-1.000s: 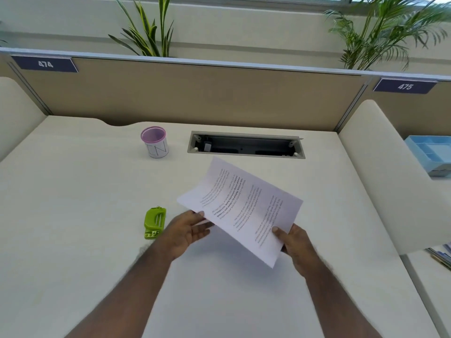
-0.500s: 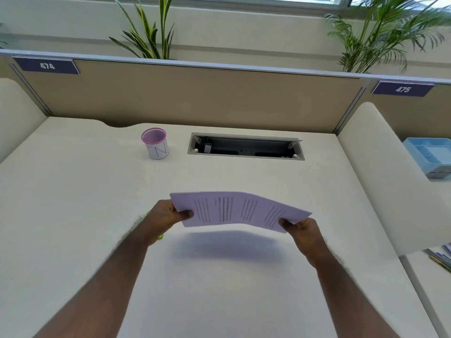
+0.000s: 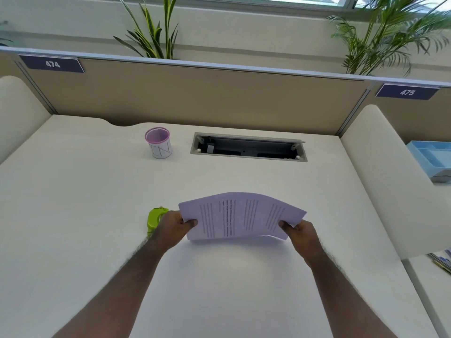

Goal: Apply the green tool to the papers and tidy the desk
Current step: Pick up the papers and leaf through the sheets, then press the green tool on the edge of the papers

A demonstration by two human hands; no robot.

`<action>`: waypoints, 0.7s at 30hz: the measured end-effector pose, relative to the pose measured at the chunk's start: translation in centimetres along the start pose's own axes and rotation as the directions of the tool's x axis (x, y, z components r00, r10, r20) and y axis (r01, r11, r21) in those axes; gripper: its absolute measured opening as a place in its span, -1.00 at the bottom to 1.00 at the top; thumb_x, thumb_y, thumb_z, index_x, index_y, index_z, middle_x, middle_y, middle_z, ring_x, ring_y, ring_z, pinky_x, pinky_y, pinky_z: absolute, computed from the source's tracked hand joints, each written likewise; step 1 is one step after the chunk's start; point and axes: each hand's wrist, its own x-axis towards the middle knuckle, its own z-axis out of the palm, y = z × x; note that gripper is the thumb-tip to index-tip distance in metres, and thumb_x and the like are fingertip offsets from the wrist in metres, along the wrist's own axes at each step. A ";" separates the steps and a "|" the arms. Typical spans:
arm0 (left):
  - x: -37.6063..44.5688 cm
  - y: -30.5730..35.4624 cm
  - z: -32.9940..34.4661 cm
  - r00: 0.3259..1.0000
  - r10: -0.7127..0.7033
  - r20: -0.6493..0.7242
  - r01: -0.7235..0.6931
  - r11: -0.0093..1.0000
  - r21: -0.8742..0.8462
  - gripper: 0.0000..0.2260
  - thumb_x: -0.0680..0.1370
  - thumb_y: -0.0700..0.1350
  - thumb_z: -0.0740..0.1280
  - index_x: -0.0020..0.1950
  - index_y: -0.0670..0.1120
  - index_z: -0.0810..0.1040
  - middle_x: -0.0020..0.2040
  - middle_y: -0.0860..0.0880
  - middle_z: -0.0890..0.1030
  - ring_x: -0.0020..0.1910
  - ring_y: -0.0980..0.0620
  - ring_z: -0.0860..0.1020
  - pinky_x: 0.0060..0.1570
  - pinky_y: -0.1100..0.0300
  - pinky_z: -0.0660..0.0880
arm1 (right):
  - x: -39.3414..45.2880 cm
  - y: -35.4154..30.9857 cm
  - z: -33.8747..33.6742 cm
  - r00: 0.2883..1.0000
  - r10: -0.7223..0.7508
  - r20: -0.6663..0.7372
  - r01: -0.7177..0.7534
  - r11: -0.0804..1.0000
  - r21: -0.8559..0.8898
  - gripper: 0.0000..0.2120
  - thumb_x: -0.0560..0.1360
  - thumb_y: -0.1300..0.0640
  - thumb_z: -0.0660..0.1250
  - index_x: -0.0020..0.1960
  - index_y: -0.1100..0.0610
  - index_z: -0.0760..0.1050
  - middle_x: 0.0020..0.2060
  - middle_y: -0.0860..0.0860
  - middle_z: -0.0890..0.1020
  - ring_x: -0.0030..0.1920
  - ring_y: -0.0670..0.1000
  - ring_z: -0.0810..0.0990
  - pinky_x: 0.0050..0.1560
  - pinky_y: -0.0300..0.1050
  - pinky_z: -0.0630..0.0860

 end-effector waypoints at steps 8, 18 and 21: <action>-2.6 -0.3 3.4 0.931 -0.345 0.118 0.310 0.577 -0.756 -0.83 0.53 -0.35 0.33 0.06 -0.16 0.61 -0.04 -0.10 0.73 -0.07 -0.07 0.67 -0.16 0.08 0.64 | -2.3 -1.9 3.4 0.900 0.379 0.213 -0.414 0.897 0.153 -0.40 0.52 -0.14 0.36 0.46 0.06 0.31 0.25 0.09 0.59 0.16 0.16 0.64 0.11 0.08 0.58; -6.4 -1.7 4.7 0.808 -0.433 0.398 0.587 0.641 -0.495 -0.72 0.53 -0.15 0.40 0.23 -0.16 0.58 0.05 -0.12 0.73 -0.08 -0.09 0.72 -0.14 0.08 0.64 | -0.7 0.0 7.1 0.921 0.346 0.180 -0.373 0.916 0.146 -0.78 0.59 0.32 0.23 0.14 0.13 0.58 -0.06 0.01 0.71 -0.11 0.04 0.68 -0.20 -0.05 0.65; -5.4 -2.2 0.9 0.650 -0.504 0.569 0.673 0.729 -0.123 -0.62 0.47 0.13 0.43 0.12 -0.12 0.64 0.03 -0.06 0.74 -0.15 -0.05 0.72 -0.25 0.19 0.60 | 0.2 0.8 7.2 0.919 0.370 0.136 -0.382 0.921 0.073 -0.79 0.59 0.30 0.23 0.15 0.15 0.57 0.03 0.10 0.68 -0.03 0.12 0.65 -0.03 0.07 0.63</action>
